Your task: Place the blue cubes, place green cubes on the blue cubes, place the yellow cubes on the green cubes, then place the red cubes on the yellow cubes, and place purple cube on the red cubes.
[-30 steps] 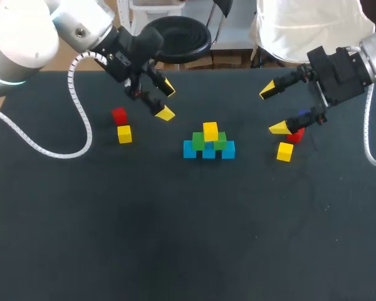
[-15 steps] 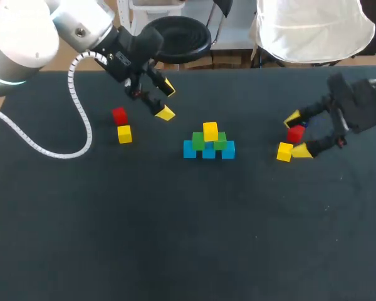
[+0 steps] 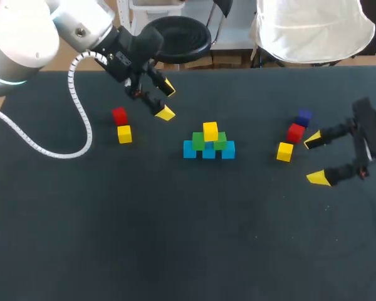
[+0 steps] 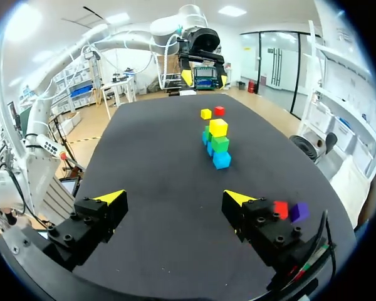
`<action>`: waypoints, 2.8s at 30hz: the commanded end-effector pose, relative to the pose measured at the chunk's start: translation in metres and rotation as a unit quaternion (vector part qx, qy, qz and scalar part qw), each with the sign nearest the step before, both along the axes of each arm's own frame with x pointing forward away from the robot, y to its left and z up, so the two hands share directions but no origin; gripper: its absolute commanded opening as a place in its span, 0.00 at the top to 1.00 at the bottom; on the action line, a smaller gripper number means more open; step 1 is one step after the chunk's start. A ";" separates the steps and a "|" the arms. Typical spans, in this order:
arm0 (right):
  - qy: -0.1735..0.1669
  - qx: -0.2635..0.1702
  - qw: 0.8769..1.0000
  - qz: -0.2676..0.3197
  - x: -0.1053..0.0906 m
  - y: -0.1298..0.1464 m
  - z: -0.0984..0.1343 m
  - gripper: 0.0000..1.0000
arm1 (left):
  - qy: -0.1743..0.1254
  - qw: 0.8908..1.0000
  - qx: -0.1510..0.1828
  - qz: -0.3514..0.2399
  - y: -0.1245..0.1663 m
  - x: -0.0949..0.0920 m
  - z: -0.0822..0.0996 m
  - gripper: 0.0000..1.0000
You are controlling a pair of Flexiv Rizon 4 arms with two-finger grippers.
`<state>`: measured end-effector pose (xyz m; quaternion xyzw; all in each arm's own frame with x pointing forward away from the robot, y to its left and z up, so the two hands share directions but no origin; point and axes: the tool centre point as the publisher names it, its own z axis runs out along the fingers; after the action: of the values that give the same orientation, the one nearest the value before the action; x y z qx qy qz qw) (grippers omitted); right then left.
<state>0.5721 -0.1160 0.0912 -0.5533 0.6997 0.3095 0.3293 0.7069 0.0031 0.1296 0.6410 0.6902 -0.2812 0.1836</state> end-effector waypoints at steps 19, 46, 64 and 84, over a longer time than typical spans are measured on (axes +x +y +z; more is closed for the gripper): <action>0.032 0.029 0.999 -0.012 0.033 -0.026 -0.048 0.00 | -0.001 1.000 -0.001 0.000 0.001 -0.001 -0.001 0.00; 0.016 0.004 0.999 0.039 0.069 -0.002 -0.073 0.00 | -0.001 1.000 -0.001 0.000 0.001 -0.001 -0.001 0.00; -0.009 0.005 0.999 0.047 0.091 -0.002 -0.084 0.00 | -0.001 1.000 -0.001 0.000 0.001 -0.001 -0.001 0.00; -0.011 0.024 0.996 0.085 0.113 -0.005 -0.094 0.00 | -0.001 1.000 -0.001 0.000 0.001 -0.001 -0.001 0.00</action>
<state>0.6746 -0.1200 0.0029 -0.6048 0.6460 0.3331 0.3255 0.7069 0.0029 0.1297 0.6410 0.6903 -0.2810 0.1835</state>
